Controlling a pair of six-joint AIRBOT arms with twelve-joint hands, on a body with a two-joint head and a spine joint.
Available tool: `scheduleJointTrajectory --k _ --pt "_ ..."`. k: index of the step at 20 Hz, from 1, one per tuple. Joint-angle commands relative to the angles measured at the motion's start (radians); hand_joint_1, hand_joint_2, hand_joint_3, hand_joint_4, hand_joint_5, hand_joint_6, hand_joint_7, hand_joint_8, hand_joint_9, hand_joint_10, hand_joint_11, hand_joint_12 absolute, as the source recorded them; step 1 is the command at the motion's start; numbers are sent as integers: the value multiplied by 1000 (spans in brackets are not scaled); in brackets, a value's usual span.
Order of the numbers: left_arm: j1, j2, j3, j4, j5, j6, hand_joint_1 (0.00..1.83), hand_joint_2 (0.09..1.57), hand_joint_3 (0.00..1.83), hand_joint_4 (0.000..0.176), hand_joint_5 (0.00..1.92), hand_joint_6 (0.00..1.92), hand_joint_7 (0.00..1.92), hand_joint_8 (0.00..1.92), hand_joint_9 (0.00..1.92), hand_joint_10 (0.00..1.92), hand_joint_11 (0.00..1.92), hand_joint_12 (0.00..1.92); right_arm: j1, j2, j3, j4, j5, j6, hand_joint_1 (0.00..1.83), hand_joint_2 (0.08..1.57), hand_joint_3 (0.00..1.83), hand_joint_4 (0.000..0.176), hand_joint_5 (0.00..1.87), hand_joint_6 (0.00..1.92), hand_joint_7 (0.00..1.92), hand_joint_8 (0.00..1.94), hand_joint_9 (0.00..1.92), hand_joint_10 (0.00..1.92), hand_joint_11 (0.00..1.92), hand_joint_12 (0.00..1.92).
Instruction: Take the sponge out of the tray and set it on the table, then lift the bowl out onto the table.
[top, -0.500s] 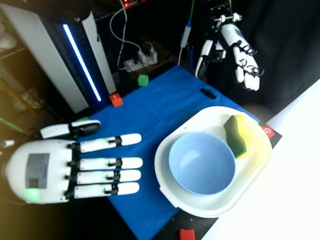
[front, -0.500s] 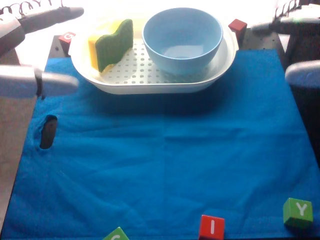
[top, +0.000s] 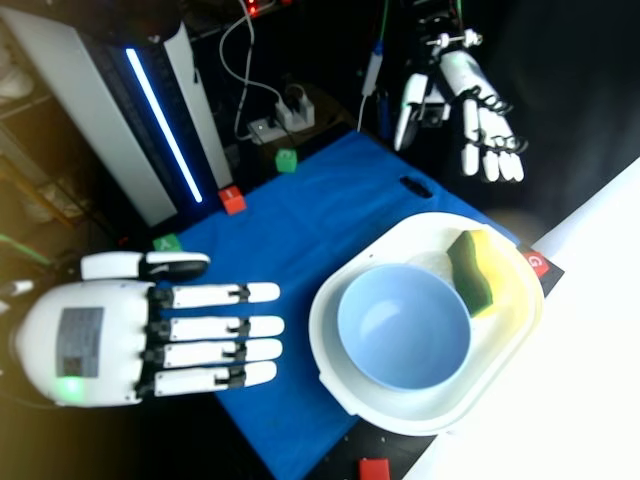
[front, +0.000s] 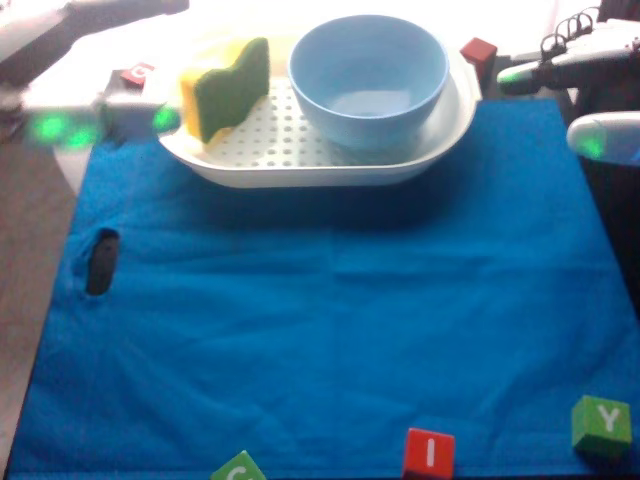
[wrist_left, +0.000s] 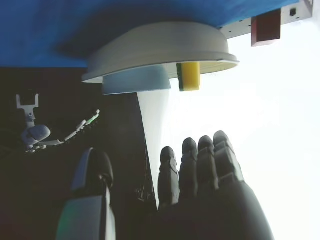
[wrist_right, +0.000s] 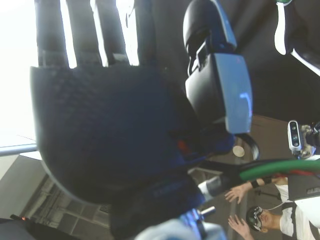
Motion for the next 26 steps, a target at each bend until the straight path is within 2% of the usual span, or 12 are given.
scheduleJointTrajectory --k 1,2,4,5,8,10,16,17,21,22,25,26 --pt "-54 -28 17 -29 -51 6 686 1048 0 128 340 8 301 19 222 1 35 274 11 -6 5 66 99 6 166 1379 0 79 446 2 326 2 292 3 134 472" --pt "-99 -57 48 -12 5 23 723 1043 0 112 374 3 357 9 276 2 6 479 11 -8 6 64 99 6 161 1379 0 74 448 3 330 3 297 5 139 469" --pt "-147 -92 82 -7 82 63 719 1039 0 96 401 4 397 6 311 6 0 579 11 -11 8 61 99 6 210 1368 0 76 464 4 334 2 287 1 121 453" --pt "-169 -110 101 -16 124 99 782 1021 0 69 456 7 447 7 367 11 0 699 11 -13 10 60 99 6 233 1365 0 78 471 5 337 2 287 1 122 453" --pt "-214 -171 169 -51 226 159 817 987 0 88 503 4 494 3 429 10 0 858 11 -18 13 59 97 6 182 1351 0 84 464 0 330 0 291 2 142 463" --pt "-222 -206 218 -76 266 160 793 982 0 62 505 1 503 4 433 6 0 829 11 -22 15 57 97 6 223 1362 0 59 467 0 331 0 297 3 152 457" --pt "-261 -233 253 -122 373 290 810 972 0 57 500 1 501 0 449 3 0 942 11 -23 15 55 94 6 299 1381 0 80 490 6 329 2 272 2 127 428" --pt "-265 -237 257 -134 385 312 831 975 1 45 503 2 505 2 455 4 0 951 11 -23 15 55 93 6 302 1374 0 86 492 5 327 1 267 0 119 425" --pt "-264 -257 279 -157 408 324 817 962 0 51 515 1 491 0 404 0 0 785 11 -23 15 58 93 7 388 1382 0 70 509 5 317 0 245 2 90 431" --pt "-262 -259 280 -157 411 325 802 960 0 68 510 0 488 0 397 0 0 811 11 -23 14 58 93 7 417 1381 0 81 518 5 318 0 252 3 92 446" --pt "-258 -264 280 -185 432 386 846 959 0 44 507 0 489 0 405 3 0 840 11 -23 13 60 93 7 433 1377 0 106 521 0 317 0 269 1 92 517" --pt "-255 -264 279 -196 436 403 864 963 1 50 503 0 489 0 401 1 0 780 11 -23 12 60 93 7 437 1374 0 113 524 1 314 0 258 0 71 523"
